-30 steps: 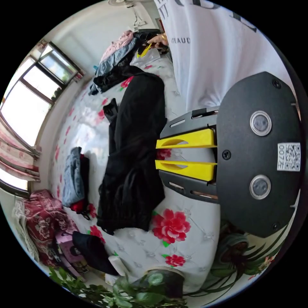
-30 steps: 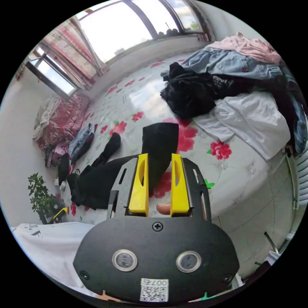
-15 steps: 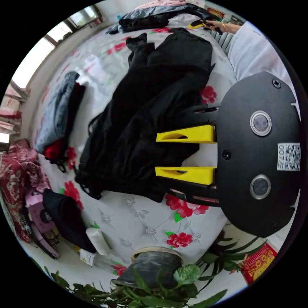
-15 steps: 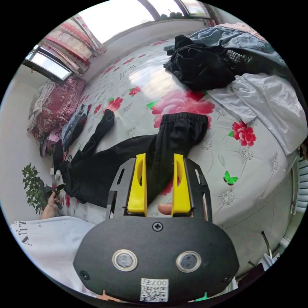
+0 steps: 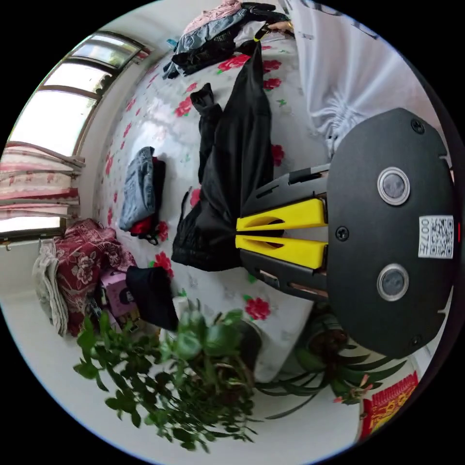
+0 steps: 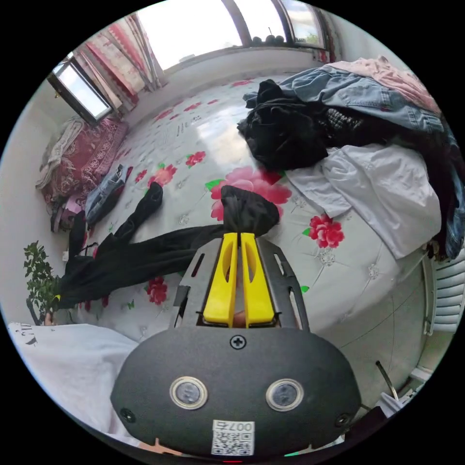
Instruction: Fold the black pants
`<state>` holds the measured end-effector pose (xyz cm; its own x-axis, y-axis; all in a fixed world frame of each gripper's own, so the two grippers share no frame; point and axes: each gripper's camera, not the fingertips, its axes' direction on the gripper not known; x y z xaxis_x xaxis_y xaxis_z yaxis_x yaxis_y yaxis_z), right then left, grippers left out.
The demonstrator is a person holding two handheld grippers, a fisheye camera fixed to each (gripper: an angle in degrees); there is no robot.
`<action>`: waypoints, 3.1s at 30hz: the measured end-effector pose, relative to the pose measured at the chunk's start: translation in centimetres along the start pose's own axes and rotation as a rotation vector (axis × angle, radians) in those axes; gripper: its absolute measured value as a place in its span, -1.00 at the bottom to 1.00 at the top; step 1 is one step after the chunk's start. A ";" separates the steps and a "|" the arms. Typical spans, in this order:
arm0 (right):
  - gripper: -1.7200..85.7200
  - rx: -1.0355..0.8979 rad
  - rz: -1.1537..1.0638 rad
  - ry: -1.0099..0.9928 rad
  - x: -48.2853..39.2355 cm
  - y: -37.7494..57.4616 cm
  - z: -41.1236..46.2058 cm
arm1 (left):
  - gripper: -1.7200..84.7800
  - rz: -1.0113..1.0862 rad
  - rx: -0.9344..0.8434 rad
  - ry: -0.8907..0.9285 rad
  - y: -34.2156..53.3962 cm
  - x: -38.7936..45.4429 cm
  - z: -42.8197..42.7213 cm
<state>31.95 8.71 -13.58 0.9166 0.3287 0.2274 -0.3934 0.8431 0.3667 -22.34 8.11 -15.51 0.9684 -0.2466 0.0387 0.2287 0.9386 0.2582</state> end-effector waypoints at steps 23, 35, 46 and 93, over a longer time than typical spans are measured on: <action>-0.78 -0.243 -0.415 -0.119 -22.4 -15.0 16.0 | -0.77 0.010 -0.195 -0.052 -2.5 0.8 9.1; -0.95 -0.273 -0.531 -0.114 -27.8 -19.2 18.1 | -0.92 0.324 -0.298 -0.059 -10.2 3.8 17.7; -0.96 0.545 -0.542 -0.180 -15.9 -16.2 -9.4 | -0.96 -0.042 0.129 0.148 -5.9 -4.7 2.7; -0.94 0.111 -0.466 0.174 -13.9 -17.4 3.0 | -0.98 0.099 -0.148 -0.111 -17.2 1.3 18.6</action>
<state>25.82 -11.76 -20.42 0.9910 0.0024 -0.1339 0.0640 0.8697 0.4895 -26.91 -12.85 -1.99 0.9717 -0.1691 0.1651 0.1534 0.9827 0.1037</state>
